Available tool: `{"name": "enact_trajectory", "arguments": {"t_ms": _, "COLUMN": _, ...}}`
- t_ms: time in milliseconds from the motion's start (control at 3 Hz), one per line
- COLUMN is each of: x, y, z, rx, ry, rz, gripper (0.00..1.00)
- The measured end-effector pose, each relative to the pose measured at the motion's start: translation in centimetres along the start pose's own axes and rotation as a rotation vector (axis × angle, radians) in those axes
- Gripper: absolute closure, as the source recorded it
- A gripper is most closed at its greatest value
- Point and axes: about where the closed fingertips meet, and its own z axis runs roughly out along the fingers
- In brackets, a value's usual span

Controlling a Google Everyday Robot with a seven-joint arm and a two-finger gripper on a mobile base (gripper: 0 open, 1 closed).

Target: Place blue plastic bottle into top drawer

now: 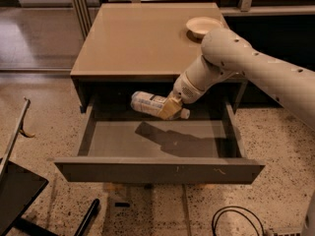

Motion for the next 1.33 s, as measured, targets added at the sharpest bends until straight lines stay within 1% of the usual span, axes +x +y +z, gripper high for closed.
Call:
{"name": "enact_trajectory", "arguments": {"t_ms": 333, "x": 2.0, "y": -1.8, "z": 2.4, "rx": -0.021, "ry": 0.057, "rz": 0.035, "gripper": 1.0}}
{"name": "enact_trajectory", "arguments": {"t_ms": 667, "x": 3.2, "y": -3.6, "z": 4.8, "rx": -0.005, "ry": 0.084, "rz": 0.111, "gripper": 1.0}}
{"name": "enact_trajectory", "arguments": {"t_ms": 1000, "x": 4.0, "y": -4.5, "z": 6.8, "rx": 0.004, "ry": 0.1, "rz": 0.153, "gripper": 0.84}}
{"name": "enact_trajectory", "arguments": {"t_ms": 1333, "x": 4.6, "y": -4.9, "z": 8.0, "rx": 0.008, "ry": 0.11, "rz": 0.169, "gripper": 0.62}}
